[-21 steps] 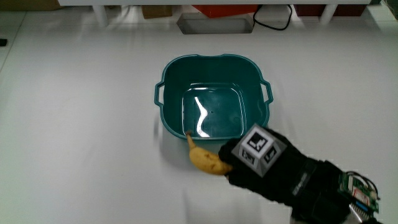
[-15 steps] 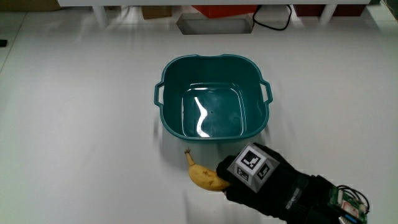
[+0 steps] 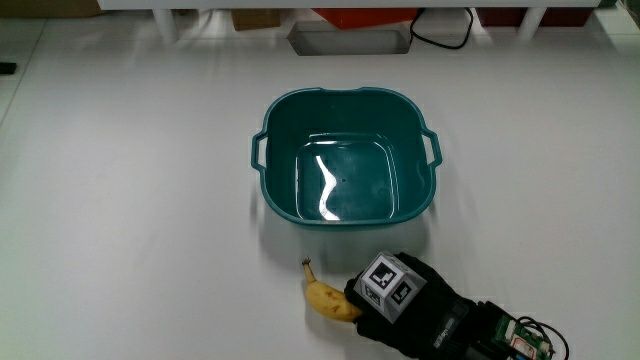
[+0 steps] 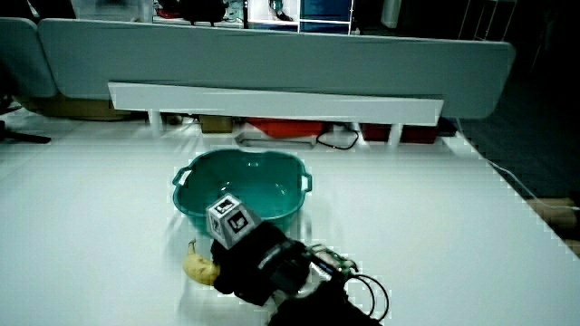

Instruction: Place banana on desk

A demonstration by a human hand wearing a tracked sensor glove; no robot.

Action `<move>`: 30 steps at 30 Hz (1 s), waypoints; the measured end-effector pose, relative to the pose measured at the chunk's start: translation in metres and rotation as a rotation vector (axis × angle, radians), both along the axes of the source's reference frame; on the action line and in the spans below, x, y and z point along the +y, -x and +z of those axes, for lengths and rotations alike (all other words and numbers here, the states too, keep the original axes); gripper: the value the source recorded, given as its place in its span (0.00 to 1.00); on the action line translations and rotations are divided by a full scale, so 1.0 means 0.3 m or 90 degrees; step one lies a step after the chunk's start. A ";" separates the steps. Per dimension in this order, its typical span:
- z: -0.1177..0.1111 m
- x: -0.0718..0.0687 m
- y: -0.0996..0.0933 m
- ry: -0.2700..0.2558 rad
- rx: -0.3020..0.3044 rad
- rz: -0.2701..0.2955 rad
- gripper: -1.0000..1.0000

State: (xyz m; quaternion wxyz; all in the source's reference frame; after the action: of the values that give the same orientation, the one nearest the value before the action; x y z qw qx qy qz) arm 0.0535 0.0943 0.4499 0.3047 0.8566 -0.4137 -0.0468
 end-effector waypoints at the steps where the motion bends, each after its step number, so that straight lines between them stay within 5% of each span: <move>1: -0.007 0.002 0.002 -0.004 -0.002 0.002 0.50; 14: 0.033 0.027 0.000 0.012 0.004 0.007 0.50; 22: 0.033 0.026 0.000 0.013 -0.002 0.008 0.35; 30: 0.053 0.024 -0.040 0.033 -0.018 0.048 0.19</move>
State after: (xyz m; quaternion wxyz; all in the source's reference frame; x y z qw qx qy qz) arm 0.0657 0.1016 0.4659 0.3225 0.8639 -0.3867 -0.0122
